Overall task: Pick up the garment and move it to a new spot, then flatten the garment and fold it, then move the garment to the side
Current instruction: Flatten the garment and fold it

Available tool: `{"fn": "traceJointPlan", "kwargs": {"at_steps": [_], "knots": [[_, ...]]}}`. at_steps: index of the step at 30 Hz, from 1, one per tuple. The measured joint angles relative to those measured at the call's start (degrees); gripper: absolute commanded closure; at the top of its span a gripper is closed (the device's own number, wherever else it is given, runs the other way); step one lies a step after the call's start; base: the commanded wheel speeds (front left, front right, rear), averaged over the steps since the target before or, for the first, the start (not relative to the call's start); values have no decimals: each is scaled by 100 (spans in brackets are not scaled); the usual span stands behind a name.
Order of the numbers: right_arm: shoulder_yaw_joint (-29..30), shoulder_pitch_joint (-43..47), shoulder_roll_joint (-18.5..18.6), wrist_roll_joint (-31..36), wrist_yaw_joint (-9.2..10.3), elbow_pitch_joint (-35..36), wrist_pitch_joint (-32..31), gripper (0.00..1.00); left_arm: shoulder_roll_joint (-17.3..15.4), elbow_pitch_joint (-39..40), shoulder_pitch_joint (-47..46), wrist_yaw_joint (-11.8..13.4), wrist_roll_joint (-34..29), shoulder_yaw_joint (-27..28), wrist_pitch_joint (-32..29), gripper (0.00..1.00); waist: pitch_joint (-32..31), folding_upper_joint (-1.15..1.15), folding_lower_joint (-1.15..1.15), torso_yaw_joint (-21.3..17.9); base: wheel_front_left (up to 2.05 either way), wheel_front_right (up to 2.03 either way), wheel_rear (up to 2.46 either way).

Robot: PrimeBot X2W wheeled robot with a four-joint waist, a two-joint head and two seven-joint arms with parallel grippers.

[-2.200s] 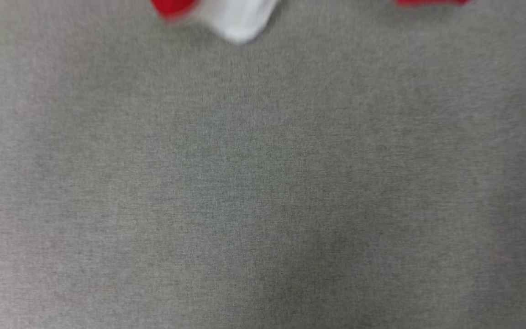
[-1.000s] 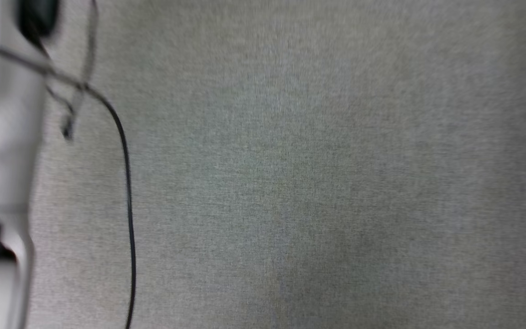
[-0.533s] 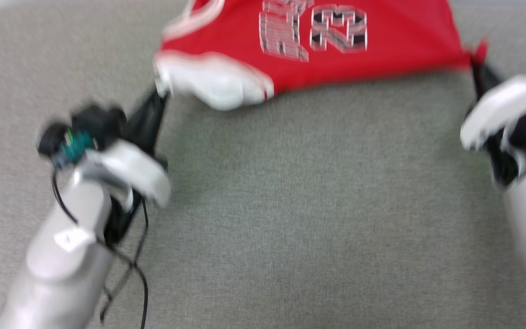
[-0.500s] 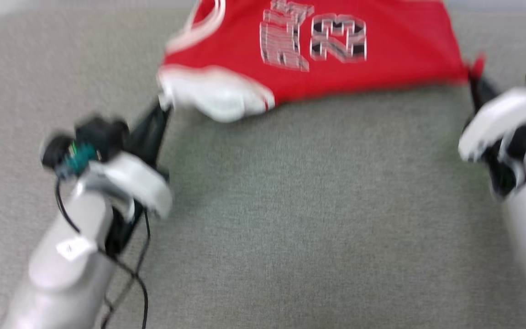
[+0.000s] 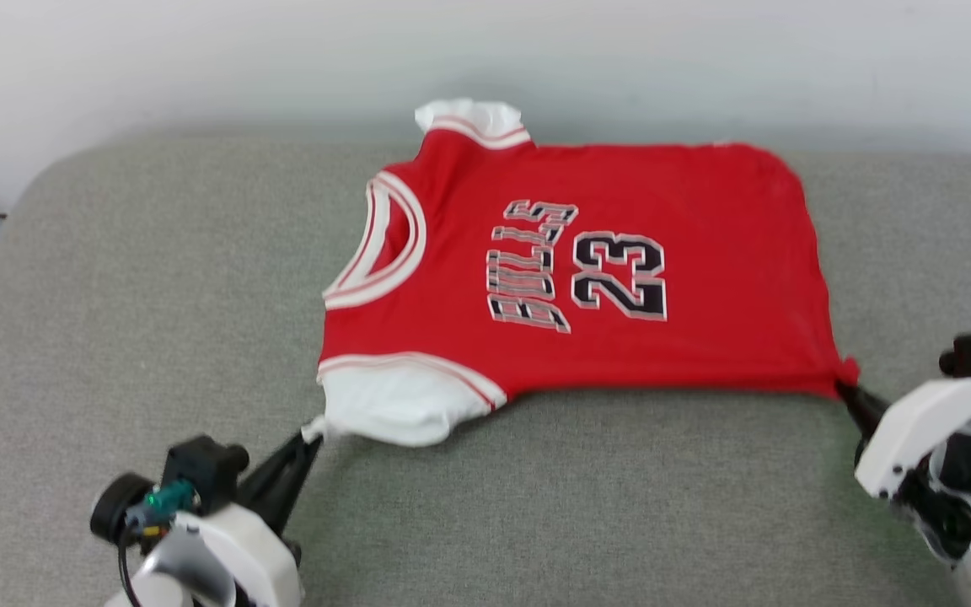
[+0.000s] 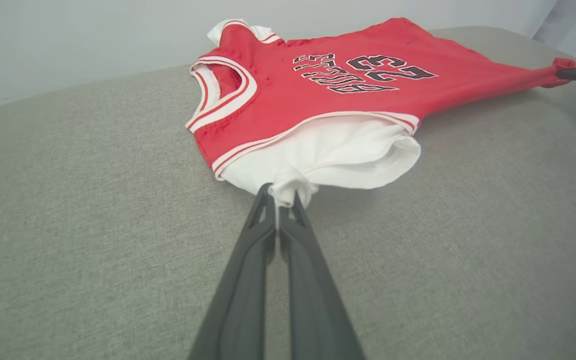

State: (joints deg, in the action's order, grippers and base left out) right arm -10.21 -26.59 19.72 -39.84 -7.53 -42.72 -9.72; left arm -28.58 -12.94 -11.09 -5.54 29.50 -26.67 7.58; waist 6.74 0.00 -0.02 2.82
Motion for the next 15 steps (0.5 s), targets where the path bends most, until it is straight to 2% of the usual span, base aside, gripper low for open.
{"fn": "traceJointPlan", "kwargs": {"at_steps": [8,15], "knots": [[-271,1083,358,-913,1,858,-818,100,-367,823,1055,15,261,-152,-411,100,-560,0,0,-34,0,0,0],[-371,1905,721,-1443,1,1679,-1222,100,-654,1556,1908,204,490,-221,-731,100,-859,0,1,-76,0,0,0]]}}
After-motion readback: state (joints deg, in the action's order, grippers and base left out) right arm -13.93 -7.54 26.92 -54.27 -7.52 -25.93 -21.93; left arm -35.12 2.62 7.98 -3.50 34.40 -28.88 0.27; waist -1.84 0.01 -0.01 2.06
